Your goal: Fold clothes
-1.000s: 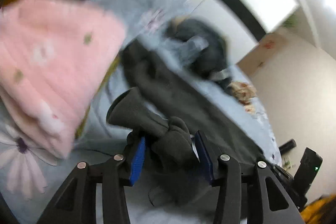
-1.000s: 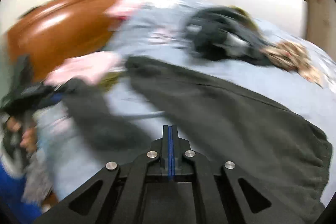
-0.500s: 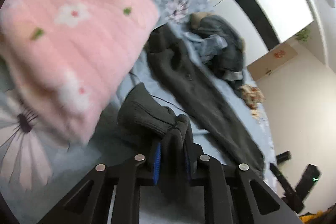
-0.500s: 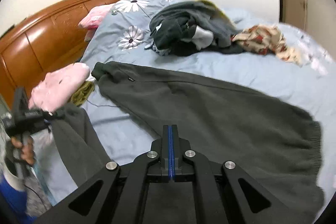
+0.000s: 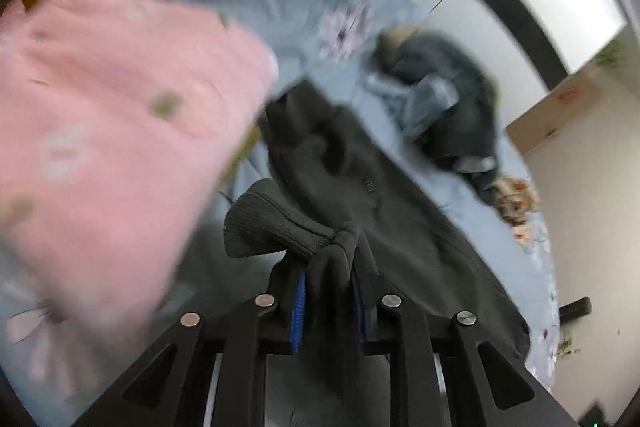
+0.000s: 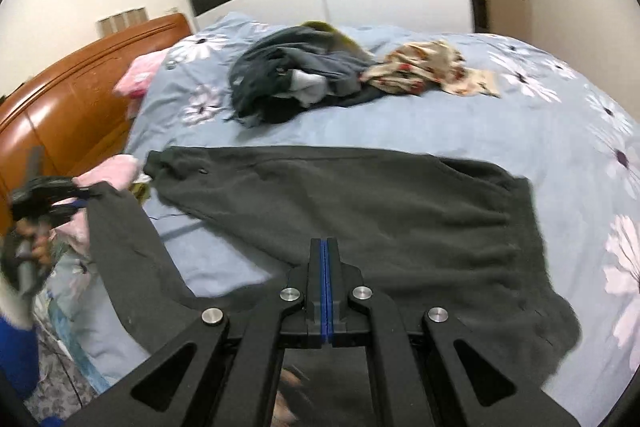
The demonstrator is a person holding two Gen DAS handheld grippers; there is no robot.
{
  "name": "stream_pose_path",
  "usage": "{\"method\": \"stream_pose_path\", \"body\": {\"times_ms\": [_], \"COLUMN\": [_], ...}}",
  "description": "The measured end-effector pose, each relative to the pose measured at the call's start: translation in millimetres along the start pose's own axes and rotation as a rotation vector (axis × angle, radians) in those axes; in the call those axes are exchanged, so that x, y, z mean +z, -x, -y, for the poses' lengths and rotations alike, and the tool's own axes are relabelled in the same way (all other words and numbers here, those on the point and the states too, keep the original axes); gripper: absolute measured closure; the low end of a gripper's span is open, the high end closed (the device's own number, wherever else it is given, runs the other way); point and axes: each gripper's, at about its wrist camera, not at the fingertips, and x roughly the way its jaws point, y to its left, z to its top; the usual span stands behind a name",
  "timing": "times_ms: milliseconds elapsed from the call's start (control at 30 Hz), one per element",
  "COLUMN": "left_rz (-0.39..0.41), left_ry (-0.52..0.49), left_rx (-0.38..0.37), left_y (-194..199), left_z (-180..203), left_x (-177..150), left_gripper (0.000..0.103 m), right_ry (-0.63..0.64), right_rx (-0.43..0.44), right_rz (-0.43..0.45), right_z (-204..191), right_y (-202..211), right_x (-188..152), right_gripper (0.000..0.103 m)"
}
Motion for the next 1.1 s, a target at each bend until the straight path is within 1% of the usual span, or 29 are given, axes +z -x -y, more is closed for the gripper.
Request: {"method": "stream_pose_path", "body": {"times_ms": [33,100,133,200,233,267,300,333,367,400,433,467,500,533,567,600,633,700,733,833,867,933,967,1000,1033,1100], "left_rz": [-0.020,-0.050,-0.064,-0.126,-0.150,-0.149,-0.148,-0.141,-0.135,-0.126,-0.117,-0.099,-0.071,-0.042,-0.019,-0.016,-0.026,-0.067,-0.091,-0.093,-0.084,-0.070,-0.061,-0.052,-0.049,-0.036], "left_ry": [0.009,0.013,0.027,0.022,0.001,-0.016,-0.033,-0.045,-0.053,-0.066,-0.081,-0.101,-0.117,-0.132,-0.127,-0.118,-0.110,-0.080,-0.054,0.031,0.045,0.073,0.091,0.110,0.120,0.114], "left_rx": [0.014,-0.011,-0.006,0.025,0.033,0.033,0.033,-0.008,-0.048,-0.094,-0.141,-0.169,-0.166,-0.160,-0.127,-0.090,-0.068,-0.061,-0.066,-0.100,-0.092,-0.074,-0.079,-0.086,-0.097,-0.113], "left_y": [-18,-54,-68,-103,-115,-116,-116,-107,-97,-80,-63,-46,-30,-14,-4,-2,-4,-23,-32,-59,-66,-77,-78,-78,-77,-72], "left_z": [1,6,7,11,13,17,21,23,24,23,21,18,11,3,-7,-18,-26,-37,-42,-45,-45,-46,-46,-46,-47,-43], "left_x": [5,17,20,26,28,28,27,25,23,17,12,6,-2,-11,-20,-30,-37,-48,-50,-46,-44,-41,-41,-41,-40,-41], "left_gripper": [0.083,0.080,0.080,0.079,0.079,0.078,0.073,0.062,0.056,0.042,0.034,0.031,0.027,0.025,0.025,0.025,0.025,0.027,0.027,0.029,0.031,0.050,0.054,0.070,0.082,0.091], "right_ry": [-0.013,-0.052,-0.081,-0.140,-0.168,-0.196,-0.214,-0.224,-0.234,-0.244,-0.254,-0.265,-0.283,-0.305,-0.327,-0.347,-0.372,-0.428,-0.457,-0.563,-0.597,-0.664,-0.691,-0.710,-0.716,-0.721], "right_rx": [-0.023,-0.064,-0.078,-0.105,-0.119,-0.133,-0.141,-0.149,-0.159,-0.167,-0.173,-0.179,-0.181,-0.181,-0.181,-0.175,-0.165,-0.144,-0.128,-0.060,-0.035,0.018,0.043,0.064,0.078,0.100], "right_rz": [-0.004,-0.010,-0.014,-0.020,-0.026,-0.033,-0.036,-0.037,-0.038,-0.035,-0.030,-0.026,-0.019,-0.011,-0.002,0.008,0.016,0.029,0.029,0.029,0.030,0.031,0.033,0.039,0.045,0.059], "right_z": [9,28,39,60,69,78,84,88,92,95,98,102,105,109,112,116,119,125,129,139,142,145,146,145,143,139], "right_y": [3,9,10,14,15,16,17,19,21,24,28,31,35,38,42,46,49,55,55,53,49,41,36,30,26,21], "right_x": [-4,-13,-17,-24,-29,-33,-38,-43,-48,-53,-58,-63,-68,-73,-78,-83,-88,-100,-105,-121,-125,-132,-135,-136,-134,-130], "right_gripper": [0.103,0.103,0.103,0.103,0.103,0.103,0.103,0.103,0.103,0.103,0.100,0.097,0.087,0.076,0.072,0.066,0.062,0.056,0.055,0.054,0.054,0.053,0.053,0.053,0.053,0.053]}}
